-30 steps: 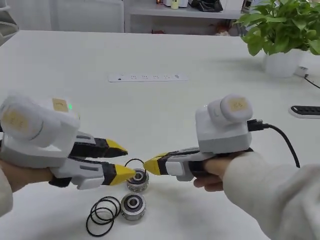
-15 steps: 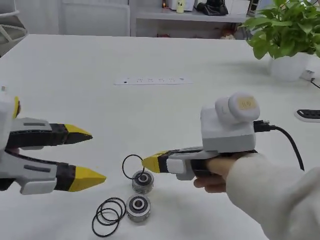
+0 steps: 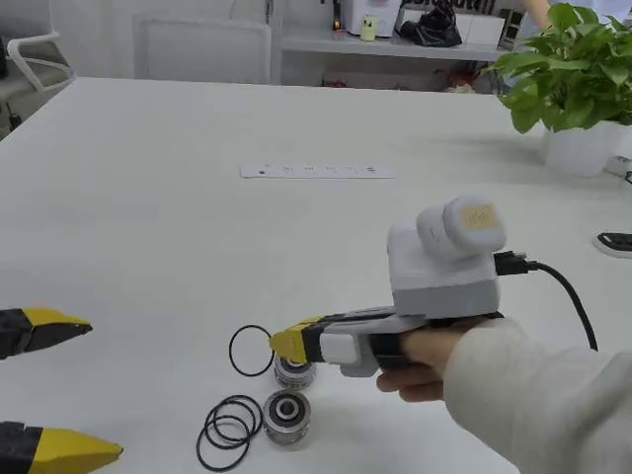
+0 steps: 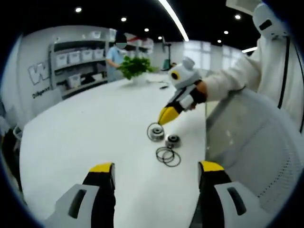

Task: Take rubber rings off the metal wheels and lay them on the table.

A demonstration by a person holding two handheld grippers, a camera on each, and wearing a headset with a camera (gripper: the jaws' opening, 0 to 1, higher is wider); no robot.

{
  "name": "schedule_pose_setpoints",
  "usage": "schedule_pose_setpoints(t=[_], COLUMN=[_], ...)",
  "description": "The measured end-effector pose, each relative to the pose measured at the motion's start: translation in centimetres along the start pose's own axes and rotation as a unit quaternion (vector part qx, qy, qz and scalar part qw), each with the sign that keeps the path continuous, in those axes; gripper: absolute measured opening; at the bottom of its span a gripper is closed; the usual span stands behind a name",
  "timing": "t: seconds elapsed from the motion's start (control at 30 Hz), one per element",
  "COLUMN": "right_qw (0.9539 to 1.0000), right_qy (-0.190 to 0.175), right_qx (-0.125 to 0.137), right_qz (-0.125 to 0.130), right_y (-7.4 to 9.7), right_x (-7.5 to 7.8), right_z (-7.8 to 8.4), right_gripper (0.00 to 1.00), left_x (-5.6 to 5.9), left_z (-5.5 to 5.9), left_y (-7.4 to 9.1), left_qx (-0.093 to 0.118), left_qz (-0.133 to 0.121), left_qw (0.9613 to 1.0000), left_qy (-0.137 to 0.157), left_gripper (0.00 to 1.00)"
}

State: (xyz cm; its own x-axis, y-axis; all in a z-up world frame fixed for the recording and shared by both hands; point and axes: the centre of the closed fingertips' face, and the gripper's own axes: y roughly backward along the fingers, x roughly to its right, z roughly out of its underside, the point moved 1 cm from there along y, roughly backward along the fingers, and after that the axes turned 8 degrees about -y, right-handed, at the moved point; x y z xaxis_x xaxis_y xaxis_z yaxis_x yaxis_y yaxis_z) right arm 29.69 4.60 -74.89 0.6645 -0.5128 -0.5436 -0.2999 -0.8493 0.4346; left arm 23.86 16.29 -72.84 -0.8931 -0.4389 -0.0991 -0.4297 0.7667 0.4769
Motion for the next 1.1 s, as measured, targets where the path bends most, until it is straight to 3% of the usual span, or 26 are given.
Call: schedule_pose_setpoints(t=[0.2,0.4,0.5,0.73,1.1], right_qw=[0.9995,0.9966,0.9954,0.9938,0.9931], right_qy=[0.005,0.018,0.029,0.059,0.072], right_qx=[-0.026,-0.076,-0.087,-0.094,-0.093], right_qz=[-0.014,-0.027,-0.026,-0.002,0.005], right_y=[-1.3,-2.3,-2.5,-2.5,-2.3], right_x=[-1.3,-2.2,-2.3,-1.3,-1.1], right_z=[1.4,4.1,4.7,4.9,4.6], right_gripper=[0.0,0.0,0.0,0.0,0.01], left_x=[0.7,1.7,2.0,2.7,2.8], left_z=[0.6,1.3,1.4,1.8,1.8], left_y=[0.1,0.3,0.5,0.7,0.7], left_qx=[0.006,0.005,0.016,0.012,0.013], left_qz=[-0.006,0.003,0.005,0.005,0.006], left_qw=[0.9999,0.9999,0.9993,0.999,0.999], left_qy=[0.011,0.015,0.034,0.042,0.043], left_gripper=[0.78,0.78,0.78,0.78,0.78])
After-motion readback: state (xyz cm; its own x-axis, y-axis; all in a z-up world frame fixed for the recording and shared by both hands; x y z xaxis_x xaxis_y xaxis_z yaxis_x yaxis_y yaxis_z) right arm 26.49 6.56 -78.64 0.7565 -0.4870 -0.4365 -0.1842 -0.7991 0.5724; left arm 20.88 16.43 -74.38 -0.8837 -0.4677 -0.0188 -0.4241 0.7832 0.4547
